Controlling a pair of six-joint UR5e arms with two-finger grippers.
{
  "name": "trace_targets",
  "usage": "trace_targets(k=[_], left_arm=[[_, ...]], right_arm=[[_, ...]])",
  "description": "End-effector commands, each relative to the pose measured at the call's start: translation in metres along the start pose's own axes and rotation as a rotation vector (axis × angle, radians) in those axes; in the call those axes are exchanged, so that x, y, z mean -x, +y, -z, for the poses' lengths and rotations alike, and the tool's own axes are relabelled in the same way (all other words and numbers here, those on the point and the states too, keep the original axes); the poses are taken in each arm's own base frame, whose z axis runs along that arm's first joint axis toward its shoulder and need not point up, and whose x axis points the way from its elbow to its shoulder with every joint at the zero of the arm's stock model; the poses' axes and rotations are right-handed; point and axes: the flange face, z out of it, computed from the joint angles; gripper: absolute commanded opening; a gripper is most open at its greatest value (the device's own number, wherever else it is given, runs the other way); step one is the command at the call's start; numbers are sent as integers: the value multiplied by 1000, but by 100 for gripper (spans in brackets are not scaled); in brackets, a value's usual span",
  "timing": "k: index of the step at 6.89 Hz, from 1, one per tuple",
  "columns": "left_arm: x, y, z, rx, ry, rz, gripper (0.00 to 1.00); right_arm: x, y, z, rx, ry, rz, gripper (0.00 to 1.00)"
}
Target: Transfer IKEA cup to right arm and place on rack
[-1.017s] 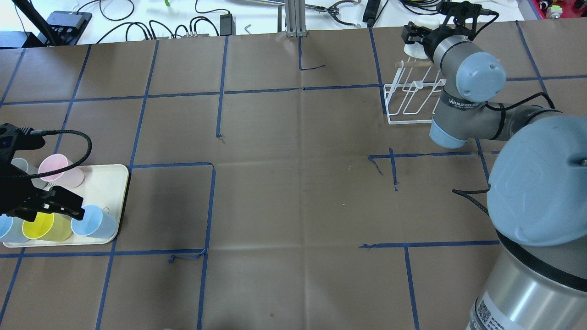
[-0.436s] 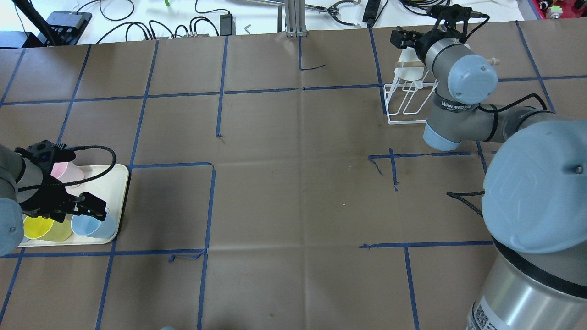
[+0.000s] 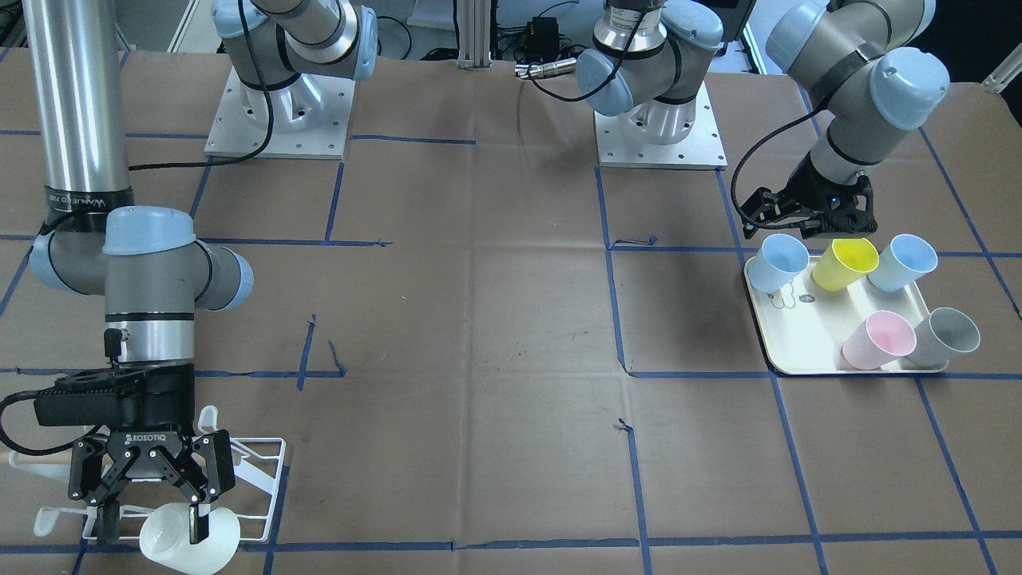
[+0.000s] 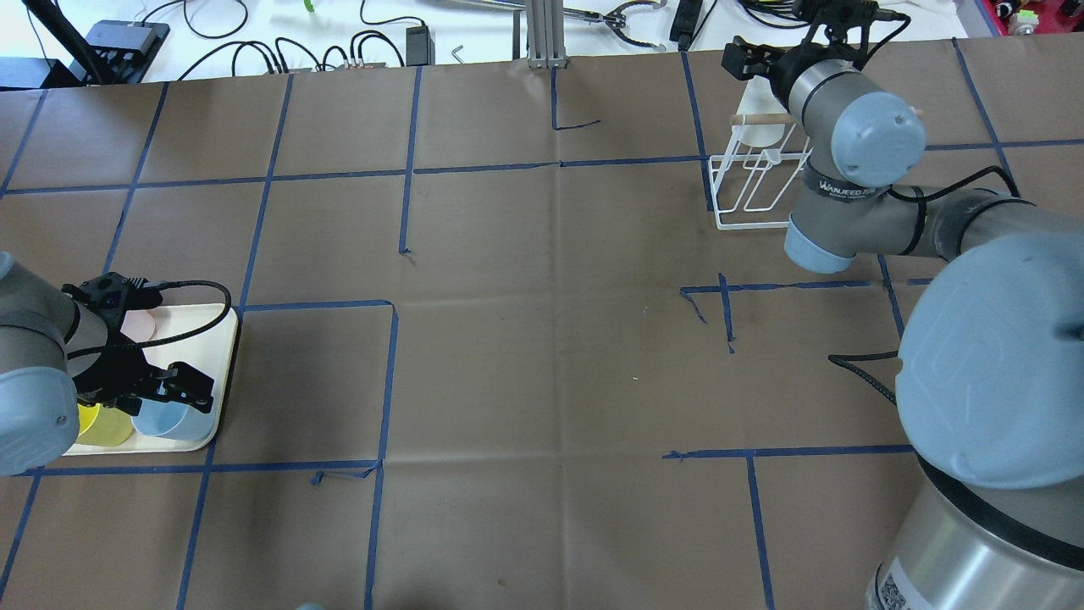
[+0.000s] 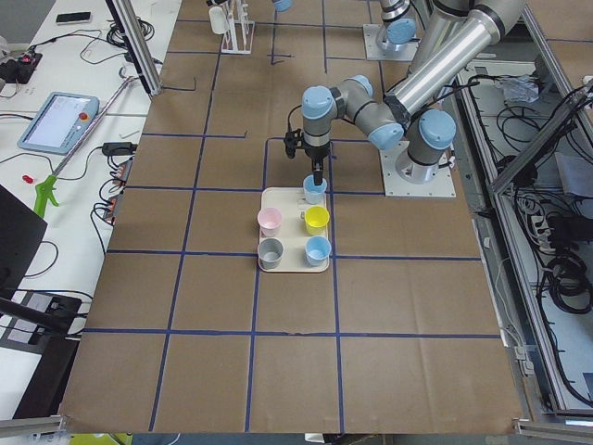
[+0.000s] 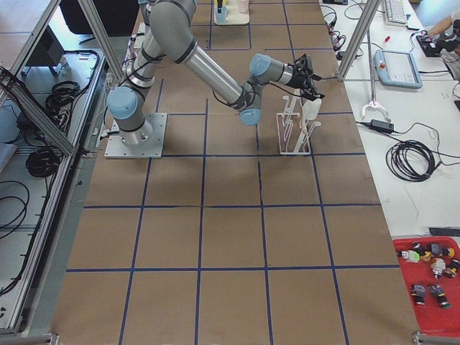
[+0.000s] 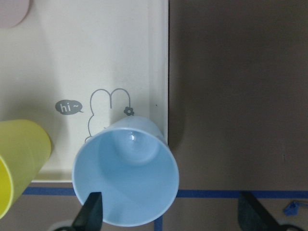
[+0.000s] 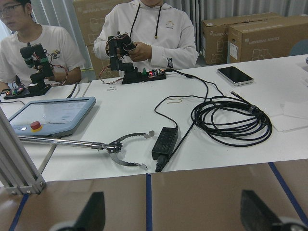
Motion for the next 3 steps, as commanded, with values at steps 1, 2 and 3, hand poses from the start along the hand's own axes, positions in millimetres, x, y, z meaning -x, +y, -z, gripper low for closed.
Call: trace_targets(k=[1, 2, 3], left_arm=[[1, -3, -23, 5, 1, -1, 98], [1, -4, -24, 5, -2, -7, 82], [1, -4, -22, 5, -8, -10, 49]], right_arm=[[11, -49, 38, -64, -14, 6, 100], [16, -68, 55, -53, -19, 3, 100], [33, -90, 83, -97, -40, 16, 100]])
